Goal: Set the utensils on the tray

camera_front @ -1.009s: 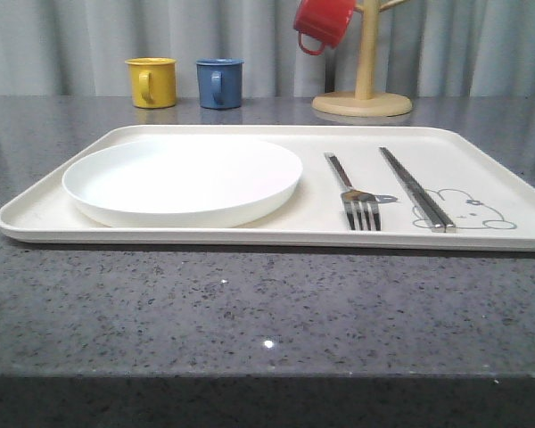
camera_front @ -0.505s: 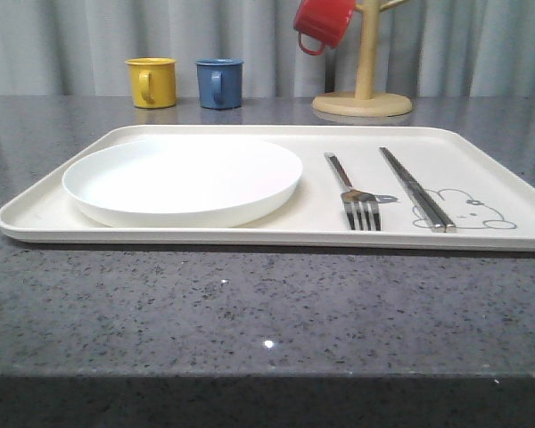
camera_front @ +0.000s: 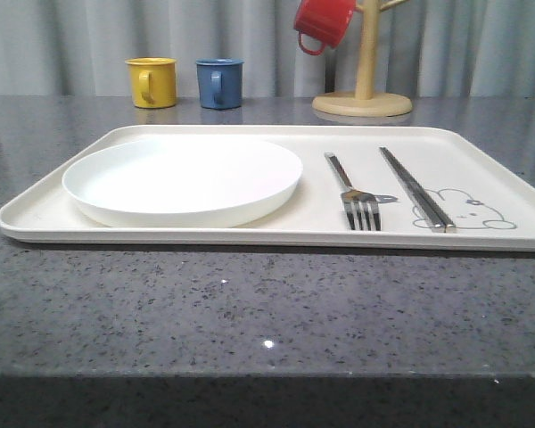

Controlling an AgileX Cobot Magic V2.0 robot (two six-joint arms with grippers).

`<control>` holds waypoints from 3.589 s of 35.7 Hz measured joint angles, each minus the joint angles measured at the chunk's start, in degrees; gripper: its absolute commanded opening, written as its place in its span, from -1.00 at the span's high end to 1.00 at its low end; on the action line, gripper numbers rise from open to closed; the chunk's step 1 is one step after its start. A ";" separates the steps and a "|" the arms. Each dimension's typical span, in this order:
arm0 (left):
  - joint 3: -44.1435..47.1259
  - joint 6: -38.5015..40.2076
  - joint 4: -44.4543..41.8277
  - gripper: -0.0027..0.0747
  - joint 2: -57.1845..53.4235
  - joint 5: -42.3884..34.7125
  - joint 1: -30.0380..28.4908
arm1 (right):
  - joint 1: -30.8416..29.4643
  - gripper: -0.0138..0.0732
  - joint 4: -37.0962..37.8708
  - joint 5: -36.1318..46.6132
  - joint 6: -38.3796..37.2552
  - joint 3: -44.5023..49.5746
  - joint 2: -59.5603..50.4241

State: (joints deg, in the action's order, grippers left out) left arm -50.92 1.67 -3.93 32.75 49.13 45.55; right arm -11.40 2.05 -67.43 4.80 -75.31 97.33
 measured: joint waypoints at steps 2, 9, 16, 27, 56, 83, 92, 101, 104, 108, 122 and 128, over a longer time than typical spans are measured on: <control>0.00 0.00 0.00 -0.15 0.00 0.00 0.00 | -0.08 0.60 0.40 0.12 0.00 0.00 0.00; 0.00 0.00 0.00 -0.15 0.00 0.00 0.00 | -0.21 0.68 0.94 0.25 0.00 0.00 0.00; 0.00 0.00 0.00 -0.15 0.00 0.00 0.00 | -0.21 0.68 -4.10 0.69 0.00 0.00 -3.78; 0.00 0.00 0.00 -0.15 0.00 0.00 0.00 | 11.42 0.68 -14.43 -3.00 -0.38 0.00 -13.00; 0.00 0.00 0.00 -0.15 0.00 0.00 0.00 | 21.21 0.08 -15.28 3.81 -17.21 0.00 -0.68; 0.00 0.00 0.00 -0.15 0.00 0.00 0.00 | 21.21 0.08 -9.06 2.78 -3.03 10.60 -41.86; 0.00 0.00 0.00 -0.15 0.00 0.00 0.00 | 21.21 0.08 -8.85 1.96 -3.03 21.26 -63.17; 0.00 0.00 0.00 -0.15 0.00 0.00 0.00 | 21.21 0.08 -8.82 1.59 -2.83 28.17 -80.73; 0.00 0.10 0.00 -0.15 0.00 0.00 0.00 | 21.21 0.08 -8.82 1.59 -2.83 29.62 -84.81; 0.00 0.10 0.91 -0.15 0.00 -0.24 0.00 | 21.21 0.29 -8.82 2.24 -2.83 31.46 -88.08; 0.00 -7.73 9.15 0.84 0.00 -0.45 0.00 | 21.21 0.95 -8.73 4.32 -2.68 32.63 -88.52; 0.00 -7.97 9.15 0.98 0.00 -0.36 0.00 | 21.21 0.95 -8.73 4.32 -2.68 32.63 -88.52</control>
State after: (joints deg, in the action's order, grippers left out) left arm -50.92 -6.31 5.21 32.75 48.78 45.55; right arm 9.81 -6.67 -63.11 2.12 -42.68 8.80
